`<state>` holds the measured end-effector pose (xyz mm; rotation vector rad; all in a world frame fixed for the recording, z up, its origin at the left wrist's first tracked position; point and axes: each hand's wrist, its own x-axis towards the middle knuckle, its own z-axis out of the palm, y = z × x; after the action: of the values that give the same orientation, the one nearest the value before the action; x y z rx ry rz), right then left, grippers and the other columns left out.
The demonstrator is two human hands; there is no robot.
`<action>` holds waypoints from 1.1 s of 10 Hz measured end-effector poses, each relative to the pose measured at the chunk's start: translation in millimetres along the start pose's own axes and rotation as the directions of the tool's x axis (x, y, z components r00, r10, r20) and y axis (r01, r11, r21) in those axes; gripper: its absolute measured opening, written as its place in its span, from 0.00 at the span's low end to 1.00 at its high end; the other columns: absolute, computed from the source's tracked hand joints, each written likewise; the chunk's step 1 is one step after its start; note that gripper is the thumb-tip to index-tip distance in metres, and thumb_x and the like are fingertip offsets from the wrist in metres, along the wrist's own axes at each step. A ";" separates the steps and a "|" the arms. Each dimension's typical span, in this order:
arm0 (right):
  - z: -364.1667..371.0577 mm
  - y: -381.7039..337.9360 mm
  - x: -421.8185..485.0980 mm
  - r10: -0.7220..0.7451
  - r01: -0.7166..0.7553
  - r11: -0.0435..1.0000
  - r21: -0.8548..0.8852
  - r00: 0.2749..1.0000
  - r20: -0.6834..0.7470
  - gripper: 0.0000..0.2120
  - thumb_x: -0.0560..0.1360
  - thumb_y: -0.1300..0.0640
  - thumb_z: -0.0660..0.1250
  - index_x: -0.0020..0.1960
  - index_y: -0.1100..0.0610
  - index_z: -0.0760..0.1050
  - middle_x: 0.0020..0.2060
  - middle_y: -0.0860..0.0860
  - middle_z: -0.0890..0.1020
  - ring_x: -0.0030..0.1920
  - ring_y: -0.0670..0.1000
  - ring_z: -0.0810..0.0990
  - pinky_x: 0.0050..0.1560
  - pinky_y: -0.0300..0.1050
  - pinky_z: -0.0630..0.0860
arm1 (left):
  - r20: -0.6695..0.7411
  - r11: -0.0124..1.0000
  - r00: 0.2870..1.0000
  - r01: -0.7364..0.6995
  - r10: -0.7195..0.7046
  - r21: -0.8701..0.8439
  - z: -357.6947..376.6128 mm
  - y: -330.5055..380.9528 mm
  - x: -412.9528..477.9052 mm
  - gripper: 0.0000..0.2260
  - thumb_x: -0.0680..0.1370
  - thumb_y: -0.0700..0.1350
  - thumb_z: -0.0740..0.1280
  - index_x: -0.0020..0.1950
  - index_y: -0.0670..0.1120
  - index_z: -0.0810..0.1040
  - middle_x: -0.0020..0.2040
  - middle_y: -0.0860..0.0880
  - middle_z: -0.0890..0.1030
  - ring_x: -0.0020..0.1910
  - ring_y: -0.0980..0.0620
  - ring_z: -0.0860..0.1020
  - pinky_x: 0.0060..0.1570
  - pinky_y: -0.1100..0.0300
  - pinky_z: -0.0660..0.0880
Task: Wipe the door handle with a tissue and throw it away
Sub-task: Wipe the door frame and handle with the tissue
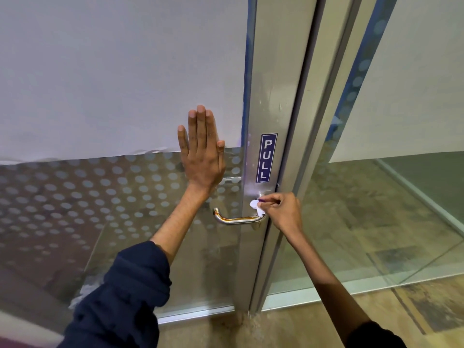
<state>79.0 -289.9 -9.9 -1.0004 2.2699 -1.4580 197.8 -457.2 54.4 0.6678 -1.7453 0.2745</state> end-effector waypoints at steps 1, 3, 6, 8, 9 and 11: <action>1.3 -2.9 -2.7 0.001 -0.005 0.991 -0.135 1.000 -0.032 0.07 0.67 0.54 0.77 0.45 0.52 0.86 0.39 0.50 0.87 0.38 0.45 0.84 0.42 0.39 0.78 | 0.002 1.000 1.000 0.000 0.000 -0.007 0.1 0.3 0.2 0.26 0.85 0.51 0.42 0.81 0.48 0.36 0.81 0.54 0.32 0.82 0.54 0.36 0.81 0.52 0.34; 13.7 -1.9 -19.2 -0.098 0.065 0.956 -0.286 0.990 -0.103 0.10 0.71 0.53 0.75 0.52 0.53 0.85 0.46 0.55 0.87 0.48 0.59 0.84 0.49 0.49 0.78 | 0.001 1.000 1.000 -0.005 0.005 -0.009 1.5 -0.1 -1.5 0.26 0.85 0.51 0.41 0.81 0.48 0.36 0.81 0.54 0.32 0.81 0.54 0.36 0.81 0.52 0.34; 24.3 0.4 -36.1 -0.112 0.060 0.973 -0.223 0.968 -0.224 0.07 0.73 0.58 0.73 0.50 0.56 0.85 0.45 0.58 0.86 0.46 0.62 0.84 0.47 0.51 0.80 | -0.001 1.000 1.000 -0.002 0.002 -0.008 3.7 -1.1 -1.0 0.26 0.85 0.51 0.40 0.81 0.48 0.35 0.81 0.54 0.31 0.81 0.54 0.35 0.81 0.52 0.34; 30.8 2.2 -48.1 -0.087 0.013 0.955 -0.297 0.967 -0.240 0.08 0.77 0.55 0.69 0.53 0.51 0.85 0.45 0.58 0.86 0.44 0.63 0.83 0.45 0.54 0.78 | -0.002 1.000 1.000 0.002 -0.002 -0.011 3.8 -0.3 -1.4 0.26 0.85 0.51 0.40 0.80 0.48 0.34 0.80 0.54 0.30 0.81 0.55 0.34 0.81 0.52 0.34; 30.5 -1.1 -54.0 -0.122 0.041 0.938 -0.344 0.968 -0.218 0.09 0.79 0.54 0.66 0.52 0.47 0.85 0.42 0.56 0.86 0.40 0.64 0.81 0.42 0.53 0.77 | 0.002 1.000 1.000 0.005 -0.005 -0.018 3.4 0.3 -1.4 0.26 0.85 0.51 0.41 0.80 0.48 0.34 0.80 0.54 0.30 0.81 0.55 0.35 0.81 0.52 0.34; 44.9 -1.2 -69.1 -0.292 0.195 0.905 -0.378 0.932 -0.217 0.07 0.77 0.58 0.70 0.53 0.50 0.85 0.56 0.53 0.84 0.48 0.59 0.85 0.41 0.48 0.81 | -0.002 1.000 1.000 0.005 -0.005 -0.015 4.3 -1.0 -0.9 0.26 0.85 0.51 0.41 0.81 0.48 0.34 0.81 0.54 0.31 0.81 0.55 0.35 0.81 0.53 0.35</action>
<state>154.5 -275.0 -39.2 -1.3031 2.7590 -1.3784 195.0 -460.0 52.2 0.6605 -1.7419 0.2584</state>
